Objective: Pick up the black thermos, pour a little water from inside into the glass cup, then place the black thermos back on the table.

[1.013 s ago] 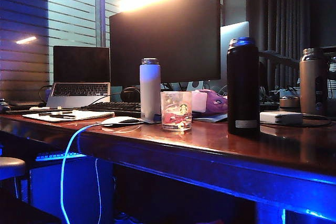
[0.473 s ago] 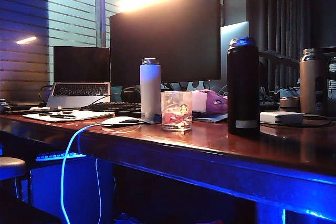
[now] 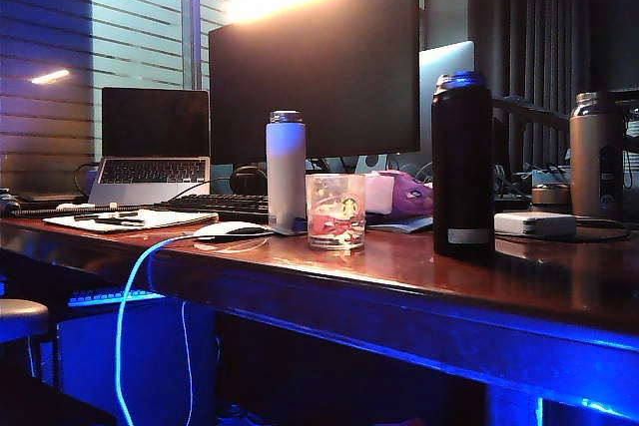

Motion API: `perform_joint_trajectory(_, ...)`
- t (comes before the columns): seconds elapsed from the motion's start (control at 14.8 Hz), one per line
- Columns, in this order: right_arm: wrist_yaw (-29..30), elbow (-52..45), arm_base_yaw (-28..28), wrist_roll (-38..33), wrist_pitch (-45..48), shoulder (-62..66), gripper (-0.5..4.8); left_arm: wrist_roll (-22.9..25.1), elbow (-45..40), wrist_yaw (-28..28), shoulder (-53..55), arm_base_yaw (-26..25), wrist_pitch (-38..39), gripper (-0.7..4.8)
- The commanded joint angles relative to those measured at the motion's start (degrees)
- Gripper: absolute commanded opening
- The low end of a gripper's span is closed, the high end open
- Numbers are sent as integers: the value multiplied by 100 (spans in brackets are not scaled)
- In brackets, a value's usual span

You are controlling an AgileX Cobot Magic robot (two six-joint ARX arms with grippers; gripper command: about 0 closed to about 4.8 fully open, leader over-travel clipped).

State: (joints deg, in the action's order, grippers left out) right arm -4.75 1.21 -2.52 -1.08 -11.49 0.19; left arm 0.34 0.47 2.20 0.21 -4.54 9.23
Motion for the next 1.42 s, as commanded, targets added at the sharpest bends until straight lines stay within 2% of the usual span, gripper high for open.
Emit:
perform_joint_trajectory(0.07,-4,-2,0,-22,-20,-7,-1,-85,-15,101,-15,280,114,-5)
perform_joint_trajectory(0.27,-4,-2,0,-20,-20,-7,-1,72,-15,22,-15,660,116,-5)
perform_joint_trajectory(1.42,-4,-2,0,-22,-20,-7,-1,9,-15,55,-15,660,98,-5)
